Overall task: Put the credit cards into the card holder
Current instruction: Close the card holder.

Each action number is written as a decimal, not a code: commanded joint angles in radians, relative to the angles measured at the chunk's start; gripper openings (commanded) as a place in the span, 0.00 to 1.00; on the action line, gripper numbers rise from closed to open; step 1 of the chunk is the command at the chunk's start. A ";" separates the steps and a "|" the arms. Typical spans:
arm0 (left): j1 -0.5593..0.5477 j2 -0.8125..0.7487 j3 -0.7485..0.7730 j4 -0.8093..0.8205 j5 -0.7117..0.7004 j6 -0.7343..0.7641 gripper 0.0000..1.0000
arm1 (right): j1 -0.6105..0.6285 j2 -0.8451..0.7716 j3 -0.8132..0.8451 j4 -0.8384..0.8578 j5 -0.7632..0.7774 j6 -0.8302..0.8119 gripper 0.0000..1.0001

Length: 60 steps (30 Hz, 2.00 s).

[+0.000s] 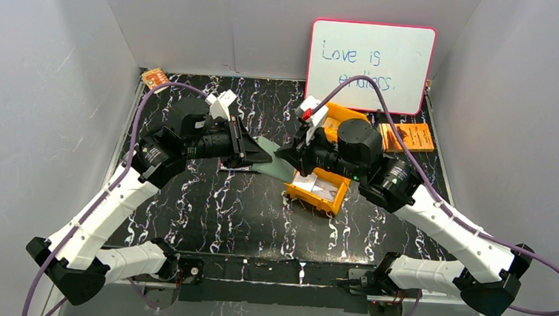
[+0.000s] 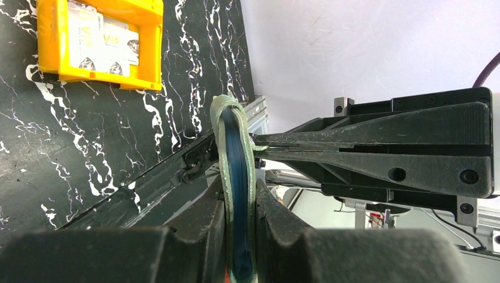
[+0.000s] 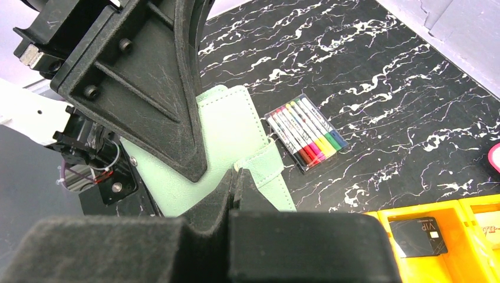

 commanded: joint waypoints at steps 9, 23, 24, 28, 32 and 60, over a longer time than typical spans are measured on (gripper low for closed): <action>-0.007 -0.009 0.122 0.366 0.084 -0.059 0.00 | 0.130 0.053 -0.098 -0.033 -0.152 0.090 0.00; -0.007 -0.034 0.090 0.476 0.043 -0.117 0.00 | 0.153 0.027 -0.168 0.073 -0.159 0.215 0.00; -0.008 -0.037 0.085 0.487 0.039 -0.122 0.00 | 0.153 0.025 -0.174 0.084 -0.161 0.228 0.00; -0.006 -0.047 0.069 0.534 0.028 -0.141 0.00 | 0.155 0.016 -0.198 0.129 -0.170 0.270 0.00; -0.008 -0.054 0.064 0.547 0.023 -0.147 0.00 | 0.159 0.014 -0.205 0.132 -0.169 0.282 0.00; -0.008 -0.168 0.019 0.039 0.156 0.168 0.00 | 0.159 -0.098 0.190 -0.216 0.086 0.072 0.54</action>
